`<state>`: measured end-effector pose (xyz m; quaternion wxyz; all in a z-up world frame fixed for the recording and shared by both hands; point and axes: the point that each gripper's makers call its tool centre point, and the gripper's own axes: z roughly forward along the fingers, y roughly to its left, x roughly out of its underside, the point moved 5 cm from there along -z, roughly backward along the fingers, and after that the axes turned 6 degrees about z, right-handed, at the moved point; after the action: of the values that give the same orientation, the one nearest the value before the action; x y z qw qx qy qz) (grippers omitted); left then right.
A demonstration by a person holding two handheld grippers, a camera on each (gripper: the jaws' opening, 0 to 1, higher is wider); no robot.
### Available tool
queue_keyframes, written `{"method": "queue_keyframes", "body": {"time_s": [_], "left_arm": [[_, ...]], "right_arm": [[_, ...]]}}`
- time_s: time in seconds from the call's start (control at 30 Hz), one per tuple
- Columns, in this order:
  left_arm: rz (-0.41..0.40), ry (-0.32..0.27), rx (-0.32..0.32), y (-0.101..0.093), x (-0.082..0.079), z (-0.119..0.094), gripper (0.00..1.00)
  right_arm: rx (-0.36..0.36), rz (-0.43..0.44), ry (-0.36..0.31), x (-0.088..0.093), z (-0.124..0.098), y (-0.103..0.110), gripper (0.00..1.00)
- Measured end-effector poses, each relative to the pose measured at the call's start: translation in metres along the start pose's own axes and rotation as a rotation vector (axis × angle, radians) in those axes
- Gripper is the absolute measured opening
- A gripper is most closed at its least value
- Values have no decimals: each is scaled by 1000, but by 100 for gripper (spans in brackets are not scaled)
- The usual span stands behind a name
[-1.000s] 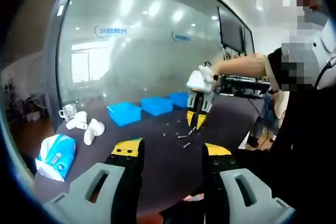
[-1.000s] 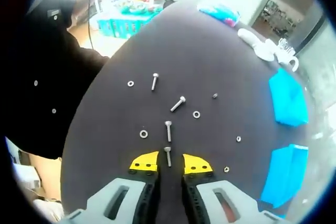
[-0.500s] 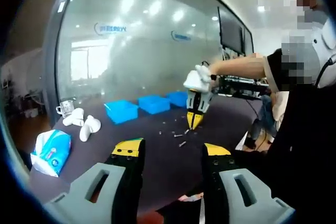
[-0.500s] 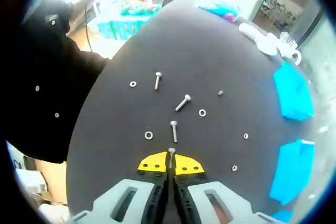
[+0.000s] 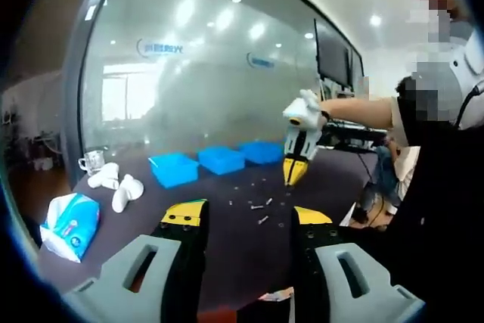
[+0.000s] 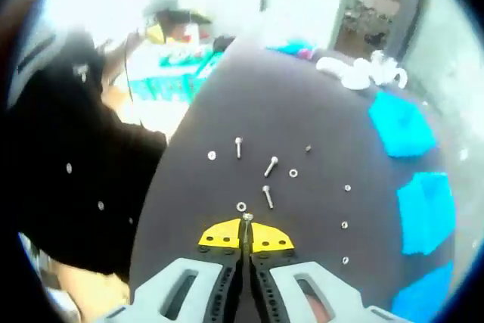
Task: Sort the screws, nuts, and washers into the corresponding bins
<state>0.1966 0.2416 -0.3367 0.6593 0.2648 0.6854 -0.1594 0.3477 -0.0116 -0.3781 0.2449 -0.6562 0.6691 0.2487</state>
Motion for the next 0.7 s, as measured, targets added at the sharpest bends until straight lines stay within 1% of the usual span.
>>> {"method": "queue_keyframes", "body": {"time_s": [0.07, 0.13, 0.17, 0.27, 0.3, 0.33, 0.37, 0.43, 0.53, 0.57, 0.6, 0.63, 0.67, 0.7], "left_arm": [[-10, -10, 1, 2, -1, 2, 37], [-7, -9, 3, 3, -1, 4, 37], [-3, -8, 4, 3, -1, 4, 36], [-4, -17, 11, 3, -4, 5, 36], [-2, -19, 12, 3, -5, 6, 36], [0, -21, 11, 4, -5, 6, 36], [1, -25, 10, 4, -6, 6, 36], [2, -41, 8, 5, -9, 7, 36], [0, -52, 7, 6, -10, 7, 36], [3, -49, 6, 7, -11, 8, 36], [8, -48, 4, 7, -11, 9, 36], [9, -49, 4, 7, -12, 9, 36], [6, -53, 5, 7, -13, 10, 36], [5, -56, 5, 7, -14, 10, 36]], "right_arm": [[49, 35, -76, -2, -10, -3, 0], [89, 81, -166, -3, -23, -3, 0], [132, 96, -225, -3, -32, -3, 0], [236, 168, -339, 4, -51, -5, 0], [279, 205, -364, 8, -58, -7, 0], [317, 214, -400, 11, -64, -8, 0], [359, 242, -438, 15, -71, -10, 0], [427, 284, -493, 25, -82, -9, 0], [551, 314, -534, 38, -96, -3, 0], [594, 325, -568, 39, -101, -1, 0], [616, 337, -589, 40, -104, 1, 0], [657, 377, -636, 43, -112, 5, 0], [700, 381, -662, 46, -118, 8, 0], [744, 383, -671, 49, -122, 12, 0]]}}
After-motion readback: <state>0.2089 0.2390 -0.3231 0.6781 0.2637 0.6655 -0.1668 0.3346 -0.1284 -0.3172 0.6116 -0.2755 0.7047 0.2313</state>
